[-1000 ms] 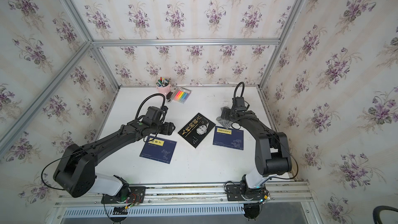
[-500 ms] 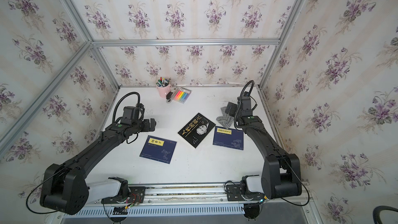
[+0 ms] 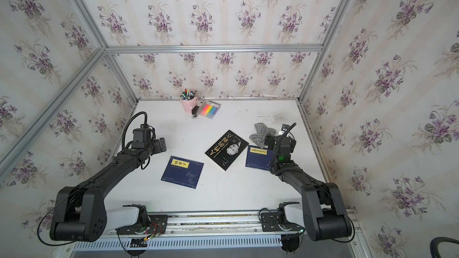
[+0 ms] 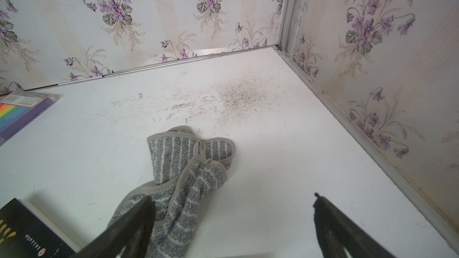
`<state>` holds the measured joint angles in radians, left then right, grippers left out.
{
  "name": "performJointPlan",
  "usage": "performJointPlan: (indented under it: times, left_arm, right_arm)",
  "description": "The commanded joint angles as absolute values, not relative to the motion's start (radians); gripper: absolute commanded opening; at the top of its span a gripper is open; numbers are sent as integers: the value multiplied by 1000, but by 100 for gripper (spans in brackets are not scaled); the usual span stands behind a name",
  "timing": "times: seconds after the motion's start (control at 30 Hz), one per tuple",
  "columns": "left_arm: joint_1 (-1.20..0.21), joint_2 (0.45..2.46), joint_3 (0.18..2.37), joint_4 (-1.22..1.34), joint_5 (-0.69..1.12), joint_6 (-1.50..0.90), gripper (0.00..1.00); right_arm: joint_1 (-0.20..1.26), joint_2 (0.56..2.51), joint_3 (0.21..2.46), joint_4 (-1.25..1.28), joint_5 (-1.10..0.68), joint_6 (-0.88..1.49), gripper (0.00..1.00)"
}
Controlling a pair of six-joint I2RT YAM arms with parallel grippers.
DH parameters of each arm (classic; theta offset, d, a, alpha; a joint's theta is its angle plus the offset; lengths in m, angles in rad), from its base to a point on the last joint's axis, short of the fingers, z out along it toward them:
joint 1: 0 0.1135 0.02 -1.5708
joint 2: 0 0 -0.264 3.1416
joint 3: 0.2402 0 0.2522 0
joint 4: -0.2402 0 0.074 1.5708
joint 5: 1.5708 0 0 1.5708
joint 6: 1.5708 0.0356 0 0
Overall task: Wipe the cover of the book
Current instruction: Reset both arms
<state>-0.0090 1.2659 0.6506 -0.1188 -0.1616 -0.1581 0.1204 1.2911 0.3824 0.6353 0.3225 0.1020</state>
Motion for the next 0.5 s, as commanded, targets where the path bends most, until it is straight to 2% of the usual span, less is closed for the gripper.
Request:
performJointPlan:
  times: [0.0, 0.23, 0.3, 0.47]
  left_arm:
    - [-6, 1218, 578, 103, -245, -123, 100]
    - [-5, 1162, 353, 540, -227, -67, 100]
    - [-6, 1185, 346, 575, -201, -59, 100]
    - [-6, 1258, 363, 636, -109, -3, 100]
  right_arm:
    - [121, 1335, 370, 829, 347, 66, 100]
    - [121, 1427, 316, 998, 333, 39, 100]
    - [121, 1422, 319, 983, 323, 38, 100]
    - [121, 1442, 236, 1167, 307, 12, 100]
